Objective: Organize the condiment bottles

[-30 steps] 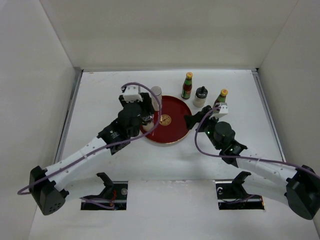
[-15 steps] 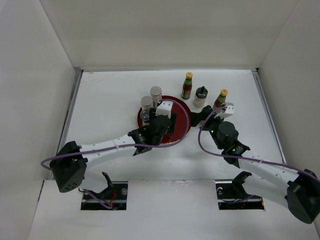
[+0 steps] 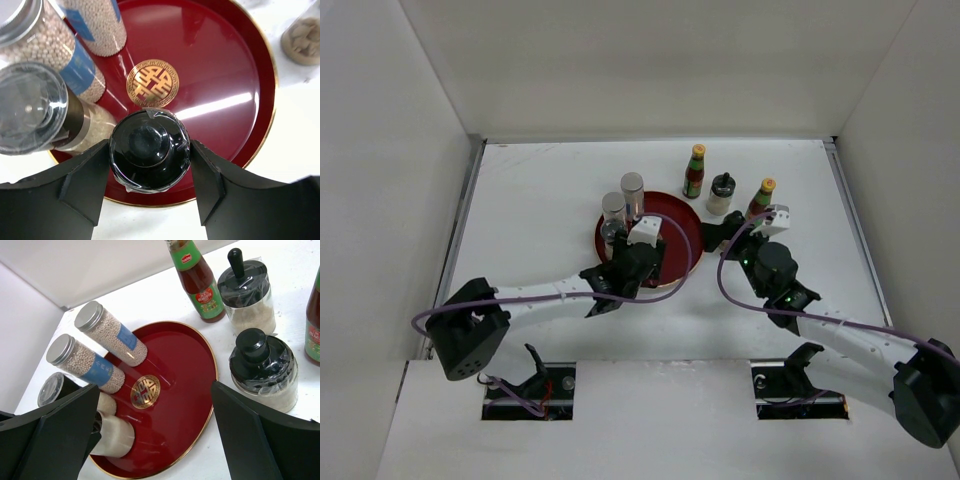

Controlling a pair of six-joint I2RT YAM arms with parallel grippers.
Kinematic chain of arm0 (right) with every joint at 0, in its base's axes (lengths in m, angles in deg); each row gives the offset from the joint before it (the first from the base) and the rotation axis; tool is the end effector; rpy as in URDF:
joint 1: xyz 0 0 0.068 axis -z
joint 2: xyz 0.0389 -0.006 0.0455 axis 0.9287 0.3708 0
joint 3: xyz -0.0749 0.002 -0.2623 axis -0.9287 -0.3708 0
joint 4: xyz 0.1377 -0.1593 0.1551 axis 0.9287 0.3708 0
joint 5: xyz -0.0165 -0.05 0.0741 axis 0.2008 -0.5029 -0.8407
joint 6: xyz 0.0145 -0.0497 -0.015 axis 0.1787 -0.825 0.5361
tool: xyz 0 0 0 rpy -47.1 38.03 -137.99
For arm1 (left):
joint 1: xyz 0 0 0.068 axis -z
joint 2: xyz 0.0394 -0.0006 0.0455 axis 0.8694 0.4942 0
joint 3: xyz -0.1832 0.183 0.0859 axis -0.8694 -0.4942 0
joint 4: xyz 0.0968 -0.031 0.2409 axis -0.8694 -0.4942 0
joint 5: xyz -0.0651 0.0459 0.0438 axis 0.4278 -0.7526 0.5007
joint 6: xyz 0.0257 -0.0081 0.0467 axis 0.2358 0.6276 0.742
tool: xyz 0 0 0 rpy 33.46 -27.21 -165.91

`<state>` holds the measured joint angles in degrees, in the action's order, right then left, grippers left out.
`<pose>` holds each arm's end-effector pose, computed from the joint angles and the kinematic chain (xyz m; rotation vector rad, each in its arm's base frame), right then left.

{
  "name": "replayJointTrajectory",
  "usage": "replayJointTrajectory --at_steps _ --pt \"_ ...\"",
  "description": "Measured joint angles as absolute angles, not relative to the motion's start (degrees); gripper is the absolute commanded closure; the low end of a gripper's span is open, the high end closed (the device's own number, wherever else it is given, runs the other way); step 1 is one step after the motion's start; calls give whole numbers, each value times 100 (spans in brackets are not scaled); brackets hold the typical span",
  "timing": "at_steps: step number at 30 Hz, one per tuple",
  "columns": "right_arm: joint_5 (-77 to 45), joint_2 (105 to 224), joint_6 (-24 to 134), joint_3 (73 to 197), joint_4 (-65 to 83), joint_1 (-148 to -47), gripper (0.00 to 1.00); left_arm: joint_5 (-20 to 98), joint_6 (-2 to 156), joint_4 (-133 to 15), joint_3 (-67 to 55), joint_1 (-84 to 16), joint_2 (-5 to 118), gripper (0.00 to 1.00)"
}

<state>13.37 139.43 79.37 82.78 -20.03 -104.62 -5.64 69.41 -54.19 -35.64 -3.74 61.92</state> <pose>0.1830 0.1188 0.2438 0.2142 1.6529 0.5943 0.1797 -0.2343 0.2144 0.2873 1.9892 -0.1620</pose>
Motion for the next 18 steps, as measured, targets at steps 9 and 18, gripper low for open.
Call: replayJointTrajectory --at_steps 9,18 --pt "1339 13960 7934 8278 -2003 -10457 0 -594 6938 -5227 -3691 -407 6113 14" --pt "1358 14087 7784 8621 -1448 -10460 70 -590 7192 -4960 -3688 -370 5514 12"
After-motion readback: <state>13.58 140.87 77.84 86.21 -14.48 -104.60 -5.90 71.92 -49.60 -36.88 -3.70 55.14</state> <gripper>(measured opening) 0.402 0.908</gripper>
